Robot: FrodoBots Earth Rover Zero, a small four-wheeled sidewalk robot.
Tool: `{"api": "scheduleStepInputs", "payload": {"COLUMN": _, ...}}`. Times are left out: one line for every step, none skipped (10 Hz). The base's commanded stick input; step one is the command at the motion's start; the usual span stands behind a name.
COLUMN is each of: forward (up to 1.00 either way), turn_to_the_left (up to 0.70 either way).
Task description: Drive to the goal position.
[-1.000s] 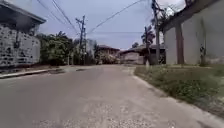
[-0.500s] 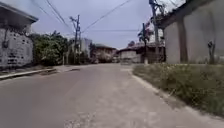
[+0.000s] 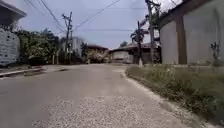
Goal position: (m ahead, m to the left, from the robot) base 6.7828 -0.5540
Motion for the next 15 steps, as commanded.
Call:
{"api": "scheduleStepInputs", "payload": {"forward": 1.00, "turn_to_the_left": 0.00}}
{"api": "scheduleStepInputs", "payload": {"forward": 1.00, "turn_to_the_left": 0.04}}
{"api": "scheduleStepInputs", "payload": {"forward": 1.00, "turn_to_the_left": 0.17}}
{"api": "scheduleStepInputs", "payload": {"forward": 1.00, "turn_to_the_left": 0.40}}
{"api": "scheduleStepInputs", "payload": {"forward": 1.00, "turn_to_the_left": 0.18}}
{"api": "scheduleStepInputs", "payload": {"forward": 1.00, "turn_to_the_left": 0.04}}
{"api": "scheduleStepInputs", "payload": {"forward": 1.00, "turn_to_the_left": 0.02}}
{"api": "scheduleStepInputs", "payload": {"forward": 1.00, "turn_to_the_left": 0.10}}
{"api": "scheduleStepInputs", "payload": {"forward": 1.00, "turn_to_the_left": 0.27}}
{"api": "scheduleStepInputs", "payload": {"forward": 1.00, "turn_to_the_left": 0.17}}
{"api": "scheduleStepInputs", "payload": {"forward": 1.00, "turn_to_the_left": 0.04}}
{"api": "scheduleStepInputs", "payload": {"forward": 1.00, "turn_to_the_left": 0.00}}
{"api": "scheduleStepInputs", "payload": {"forward": 1.00, "turn_to_the_left": 0.00}}
{"api": "scheduleStepInputs", "payload": {"forward": 1.00, "turn_to_the_left": 0.00}}
{"api": "scheduleStepInputs", "payload": {"forward": 1.00, "turn_to_the_left": 0.00}}
